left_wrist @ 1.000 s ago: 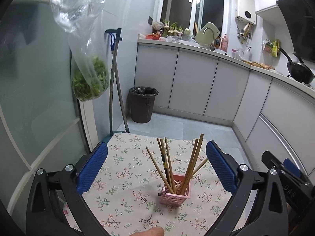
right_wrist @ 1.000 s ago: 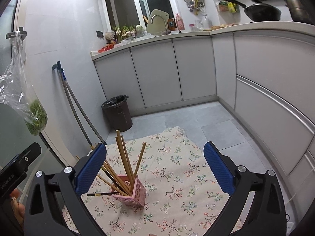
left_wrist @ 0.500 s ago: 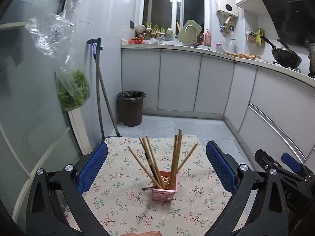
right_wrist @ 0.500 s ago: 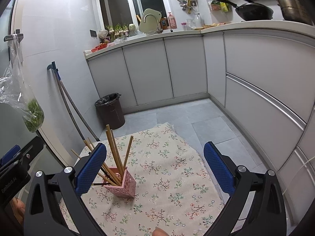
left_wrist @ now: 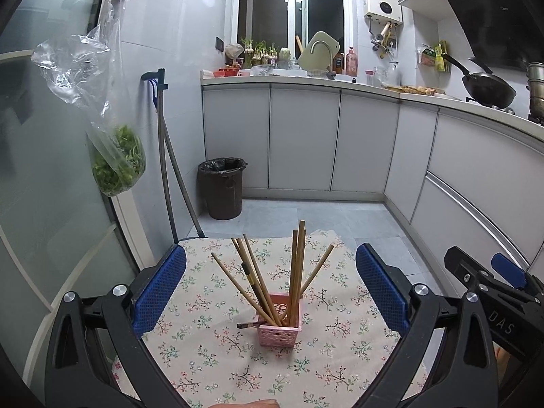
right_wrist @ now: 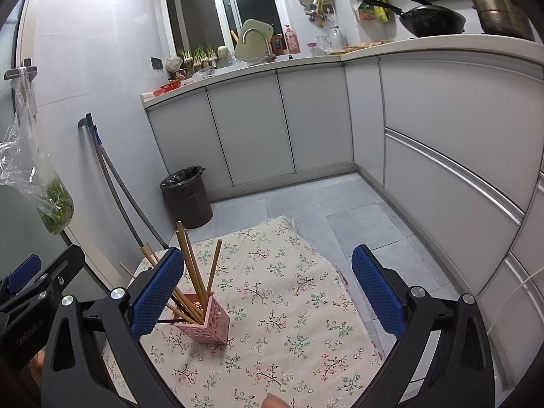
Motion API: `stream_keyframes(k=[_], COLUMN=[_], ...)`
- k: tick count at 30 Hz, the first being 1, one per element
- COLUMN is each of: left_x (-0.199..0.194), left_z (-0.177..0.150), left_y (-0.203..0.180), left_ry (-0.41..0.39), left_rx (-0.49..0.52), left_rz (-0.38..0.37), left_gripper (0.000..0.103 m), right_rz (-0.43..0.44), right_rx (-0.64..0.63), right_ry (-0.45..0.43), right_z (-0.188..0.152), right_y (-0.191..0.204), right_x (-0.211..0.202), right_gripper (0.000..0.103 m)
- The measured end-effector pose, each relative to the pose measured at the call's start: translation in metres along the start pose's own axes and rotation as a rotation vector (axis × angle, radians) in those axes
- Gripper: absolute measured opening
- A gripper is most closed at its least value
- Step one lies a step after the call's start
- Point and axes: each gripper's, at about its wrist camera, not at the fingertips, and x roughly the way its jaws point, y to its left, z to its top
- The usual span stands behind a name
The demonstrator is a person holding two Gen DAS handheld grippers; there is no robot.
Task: Organize utensils
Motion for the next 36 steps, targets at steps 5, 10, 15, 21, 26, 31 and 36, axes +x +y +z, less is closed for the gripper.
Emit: stream_keyframes(k=[5, 10, 15, 21, 26, 31, 36], left_x=[-0.0001, 0.0001, 0.0002, 0.0008, 0.0016, 0.0018, 0.0023], left_z=[0.0001, -0.0003, -0.0007, -0.0017, -0.0024, -0.0023, -0.0026], left_y=[-0.0003, 0.0012, 0.0010, 0.0000, -0.0015, -0.0017, -0.0014], left_ry=[0.001, 0.001, 0.003, 0.007, 0.008, 0.009, 0.010], left_rx=[-0.002, -0.005, -0.002, 0.001, 0.001, 0.003, 0.001], left_rz=[0.001, 0.002, 0.000, 0.001, 0.002, 0.001, 0.001], left_gripper=[0.096, 0.096, 0.096, 0.096, 0.096, 0.096, 0.096], right_rz=[0.000, 0.006, 0.010, 0.010, 0.010, 0.010, 0.011], right_rx=[0.006, 0.006, 0.005, 0.013, 0.013, 0.013, 0.012], right_ry=[0.004, 0.009, 0.015, 0.020, 0.023, 0.022, 0.024], right_z=[-0.0002, -0.0014, -0.0024, -0.0022, -0.0024, -0.0021, -0.0023], right_y=[0.0004, 0.0004, 0.0009, -0.0011, -0.0009, -0.0011, -0.0015], right_x=[0.0008, 0.0011, 0.0021, 0.0042, 0.0050, 0.0054, 0.0053], right_gripper=[0.096, 0.096, 0.096, 0.096, 0.096, 0.096, 0.096])
